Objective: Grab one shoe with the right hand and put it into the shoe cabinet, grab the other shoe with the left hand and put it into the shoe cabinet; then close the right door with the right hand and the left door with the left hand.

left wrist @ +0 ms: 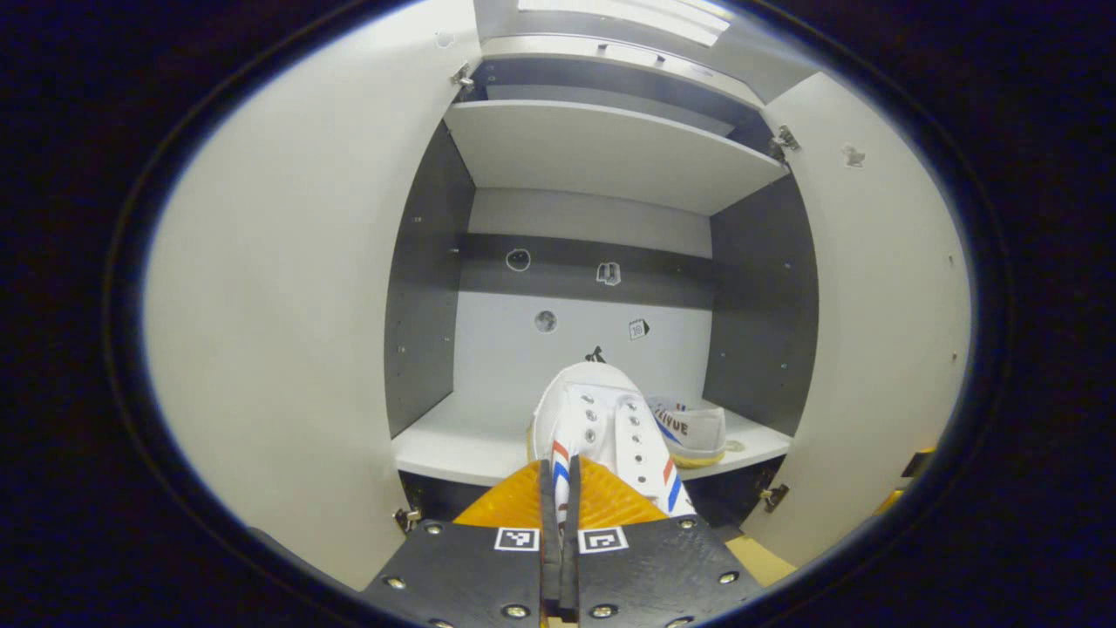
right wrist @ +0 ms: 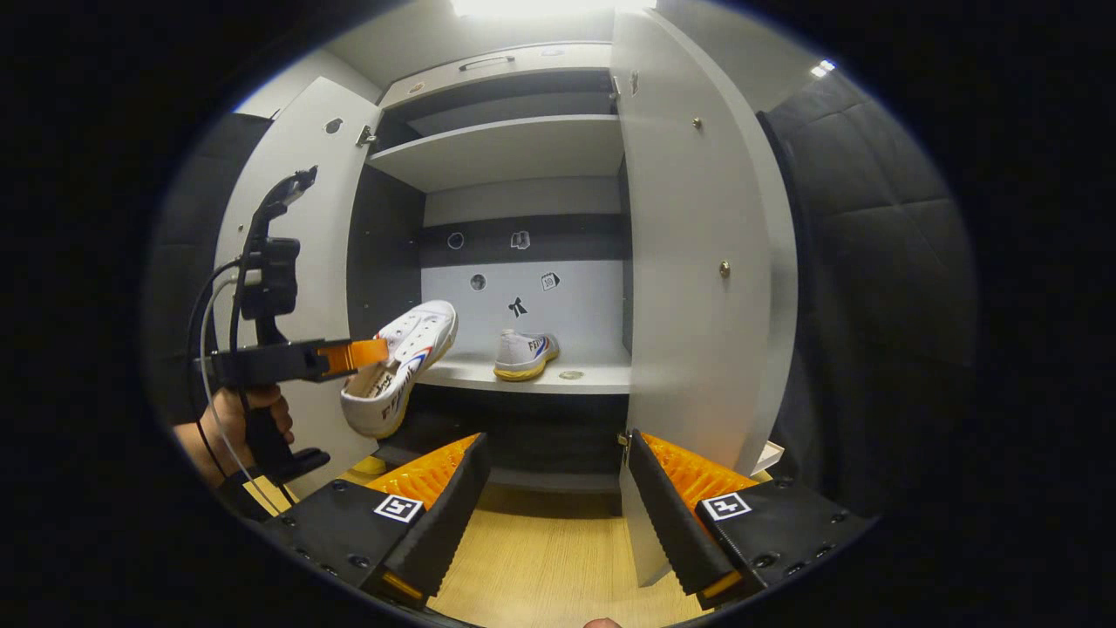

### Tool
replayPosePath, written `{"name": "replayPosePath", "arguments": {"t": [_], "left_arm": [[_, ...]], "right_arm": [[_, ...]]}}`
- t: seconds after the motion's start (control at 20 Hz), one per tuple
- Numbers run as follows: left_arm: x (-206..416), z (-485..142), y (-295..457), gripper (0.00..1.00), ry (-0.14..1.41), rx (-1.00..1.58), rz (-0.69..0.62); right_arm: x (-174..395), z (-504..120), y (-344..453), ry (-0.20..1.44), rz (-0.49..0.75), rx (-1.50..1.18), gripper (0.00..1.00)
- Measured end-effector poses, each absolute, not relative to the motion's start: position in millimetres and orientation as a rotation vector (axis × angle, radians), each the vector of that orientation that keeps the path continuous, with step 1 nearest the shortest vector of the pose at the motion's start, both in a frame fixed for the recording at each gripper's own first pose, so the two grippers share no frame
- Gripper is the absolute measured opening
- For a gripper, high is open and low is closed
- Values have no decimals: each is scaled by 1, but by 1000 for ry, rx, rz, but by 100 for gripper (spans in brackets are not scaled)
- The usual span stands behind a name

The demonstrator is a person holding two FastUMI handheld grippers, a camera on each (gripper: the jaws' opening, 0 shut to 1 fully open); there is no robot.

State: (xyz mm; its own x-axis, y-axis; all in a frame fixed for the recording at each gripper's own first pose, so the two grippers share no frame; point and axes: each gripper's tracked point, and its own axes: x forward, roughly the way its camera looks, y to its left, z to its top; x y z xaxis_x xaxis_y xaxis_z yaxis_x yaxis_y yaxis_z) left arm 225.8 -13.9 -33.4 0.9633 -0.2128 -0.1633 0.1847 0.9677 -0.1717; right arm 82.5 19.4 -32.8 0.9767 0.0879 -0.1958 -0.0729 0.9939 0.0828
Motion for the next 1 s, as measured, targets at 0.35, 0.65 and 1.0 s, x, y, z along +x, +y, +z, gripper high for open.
{"name": "replayPosePath", "arguments": {"t": [0.35, 0.65, 1.0], "left_arm": [[296, -15, -19, 2, 157, -173, -192], [342, -36, -23, 1, 189, -196, -177], [393, -72, -34, 1, 264, -179, -171]], "right_arm": [[89, -41, 11, 212, 35, 77, 99], [78, -43, 11, 224, 34, 72, 99], [72, -45, 8, 244, 25, 58, 99]]}}
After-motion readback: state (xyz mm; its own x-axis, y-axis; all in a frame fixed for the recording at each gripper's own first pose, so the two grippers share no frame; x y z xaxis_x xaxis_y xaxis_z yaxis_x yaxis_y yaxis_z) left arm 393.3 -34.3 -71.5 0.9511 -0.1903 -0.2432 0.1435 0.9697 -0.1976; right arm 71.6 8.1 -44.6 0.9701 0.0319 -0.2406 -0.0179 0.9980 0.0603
